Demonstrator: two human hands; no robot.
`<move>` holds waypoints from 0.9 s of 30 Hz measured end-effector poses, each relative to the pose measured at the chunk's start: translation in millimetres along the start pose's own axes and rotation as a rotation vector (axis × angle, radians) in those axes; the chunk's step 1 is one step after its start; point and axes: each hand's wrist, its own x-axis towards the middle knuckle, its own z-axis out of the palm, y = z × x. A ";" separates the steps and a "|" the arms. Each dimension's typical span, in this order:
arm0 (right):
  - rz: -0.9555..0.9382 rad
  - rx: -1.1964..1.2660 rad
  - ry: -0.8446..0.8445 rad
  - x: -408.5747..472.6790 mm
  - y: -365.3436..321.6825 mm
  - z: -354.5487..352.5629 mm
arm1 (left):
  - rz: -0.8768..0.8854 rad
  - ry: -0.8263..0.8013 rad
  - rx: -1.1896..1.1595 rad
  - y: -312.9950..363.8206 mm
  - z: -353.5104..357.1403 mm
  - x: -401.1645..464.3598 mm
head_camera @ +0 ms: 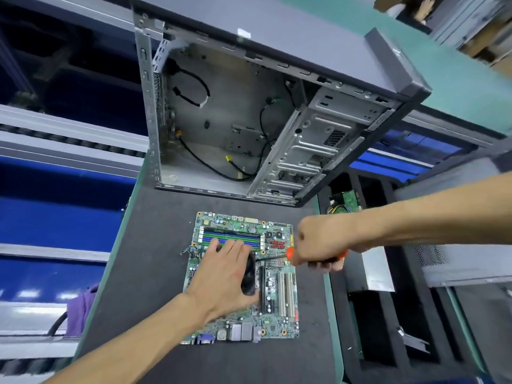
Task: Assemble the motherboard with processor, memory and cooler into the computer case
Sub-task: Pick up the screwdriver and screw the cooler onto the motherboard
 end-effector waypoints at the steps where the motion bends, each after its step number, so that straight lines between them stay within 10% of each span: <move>1: -0.119 -0.372 0.149 -3.6 1.8 1.2 | 0.001 0.008 0.004 0.2 -0.3 -0.4; 4: -0.418 -1.080 0.423 -10.6 1.1 2.3 | 0.000 0.002 -0.004 0.9 -1.5 -0.6; 7: -0.479 -1.117 0.368 -6.4 -2.9 2.9 | -0.010 0.000 -0.011 1.4 -1.6 0.0; 18: 0.321 0.589 -0.334 25.0 -13.8 -9.1 | -0.025 0.013 -0.027 4.8 4.8 3.7; 27: 0.415 1.183 -0.622 29.3 6.5 -24.9 | -0.019 -0.073 0.029 4.2 -2.2 9.1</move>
